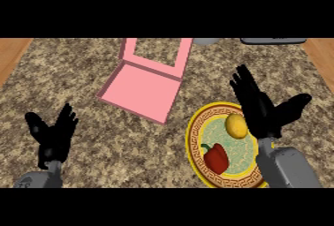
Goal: Pick the lemon from the plate and place it in the cardboard box
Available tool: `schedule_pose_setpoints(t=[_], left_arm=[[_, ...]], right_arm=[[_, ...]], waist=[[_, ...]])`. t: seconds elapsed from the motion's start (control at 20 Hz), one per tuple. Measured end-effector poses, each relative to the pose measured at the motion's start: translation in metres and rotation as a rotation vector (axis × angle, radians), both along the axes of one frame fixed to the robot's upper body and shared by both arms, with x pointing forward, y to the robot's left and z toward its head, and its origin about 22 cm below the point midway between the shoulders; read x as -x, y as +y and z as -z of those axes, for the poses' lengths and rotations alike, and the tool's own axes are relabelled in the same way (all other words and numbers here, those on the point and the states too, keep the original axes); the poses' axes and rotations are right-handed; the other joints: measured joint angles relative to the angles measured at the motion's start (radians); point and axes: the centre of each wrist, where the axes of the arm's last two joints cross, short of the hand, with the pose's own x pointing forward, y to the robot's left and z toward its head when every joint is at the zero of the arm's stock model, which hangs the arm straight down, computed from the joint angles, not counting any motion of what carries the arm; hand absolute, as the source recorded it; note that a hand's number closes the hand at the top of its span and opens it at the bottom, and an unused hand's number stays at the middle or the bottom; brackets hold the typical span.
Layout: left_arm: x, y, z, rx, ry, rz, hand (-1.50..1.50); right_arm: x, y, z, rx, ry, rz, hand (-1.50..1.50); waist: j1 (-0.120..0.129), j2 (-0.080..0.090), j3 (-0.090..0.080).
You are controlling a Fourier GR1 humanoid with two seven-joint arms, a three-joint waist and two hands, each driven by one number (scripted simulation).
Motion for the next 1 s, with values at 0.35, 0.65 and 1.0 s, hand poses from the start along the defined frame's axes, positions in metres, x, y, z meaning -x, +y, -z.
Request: schedule_pose_setpoints(t=[0.35,0.65,1.0], left_arm=[[-0.025,0.002,-0.062,-0.262,-0.314,0.291,0.0],[-0.027,-0.01,-0.087,-0.362,-0.468,0.525,0.0],[-0.027,-0.014,-0.092,-0.388,-0.522,0.627,0.0]], right_arm=[[-0.003,-0.073,-0.068,0.316,-0.28,0.141,-1.5],[0.027,-0.141,-0.083,0.668,-0.355,0.21,-1.5],[0.056,-0.164,-0.099,0.977,-0.445,0.082,-1.5]], waist=[[-0.053,0.004,-0.01],[-0.039,0.021,-0.009],[-0.005,0.032,-0.009]])
